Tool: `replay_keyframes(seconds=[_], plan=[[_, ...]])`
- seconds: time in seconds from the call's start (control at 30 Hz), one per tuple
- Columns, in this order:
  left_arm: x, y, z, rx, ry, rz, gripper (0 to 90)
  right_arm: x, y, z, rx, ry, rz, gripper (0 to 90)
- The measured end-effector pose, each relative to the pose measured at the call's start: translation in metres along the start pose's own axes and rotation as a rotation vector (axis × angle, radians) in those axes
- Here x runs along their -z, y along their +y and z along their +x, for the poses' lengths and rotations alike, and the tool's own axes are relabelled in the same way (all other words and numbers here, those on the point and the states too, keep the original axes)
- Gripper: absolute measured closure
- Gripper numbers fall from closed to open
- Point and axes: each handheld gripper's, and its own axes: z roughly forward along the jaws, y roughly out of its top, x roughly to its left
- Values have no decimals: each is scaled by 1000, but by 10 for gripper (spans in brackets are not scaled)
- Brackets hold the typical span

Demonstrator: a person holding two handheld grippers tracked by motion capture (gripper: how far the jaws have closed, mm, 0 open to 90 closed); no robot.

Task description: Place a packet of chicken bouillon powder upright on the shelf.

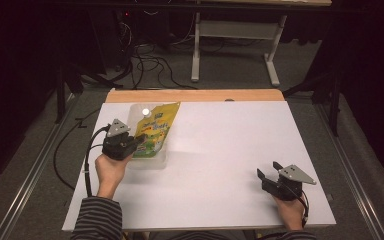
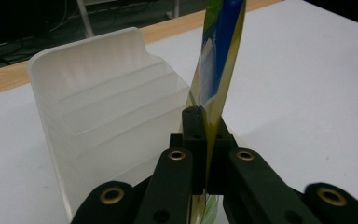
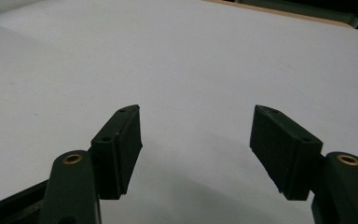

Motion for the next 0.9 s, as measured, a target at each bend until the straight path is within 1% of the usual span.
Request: replay_keyframes(seconds=[0.03, 0.07, 0.13, 0.17, 0.23, 0.27, 0.33, 0.43, 0.5, 0.53, 0.7, 0.77, 0.83, 0.9], plan=[[-1, -1, 0, 3, -5, -10, 900, 0, 0, 0, 0, 1, 0, 344], [-2, -2, 0, -3, -6, -12, 900, 0, 0, 0, -2, 1, 2, 344], [-4, -5, 0, -6, -4, -23, 900, 0, 0, 0, -1, -2, 1, 344], [-4, -5, 2, 3, -6, -25, 900, 0, 0, 0, -3, -3, 0, 344], [-3, -5, 4, 26, -7, -21, 899, 0, 0, 0, -3, -3, 0, 344], [-1, -5, 6, 26, -7, -15, 898, 0, 0, 0, -1, -3, 0, 344], [0, -6, 6, 17, -5, -10, 896, 0, 0, 1, -4, -1, 3, 344], [2, -7, 8, 18, -3, -7, 894, 0, 0, 0, 1, -4, -3, 344], [3, -8, 9, 25, -4, -8, 892, 0, 0, 0, 1, -1, -4, 344], [4, -8, 10, 18, -2, -1, 892, 1, 0, 0, 1, -2, -5, 344], [7, -10, 12, 18, 7, 12, 888, 1, 0, 0, -4, -3, -5, 344], [9, -10, 13, 25, 6, 16, 885, 1, 0, 0, -2, -4, -5, 344], [10, -11, 13, 22, 10, 19, 883, 1, 0, 0, -2, -4, -5, 344], [12, -13, 13, 6, 13, 31, 878, 1, 0, 0, -1, -4, -6, 344]])
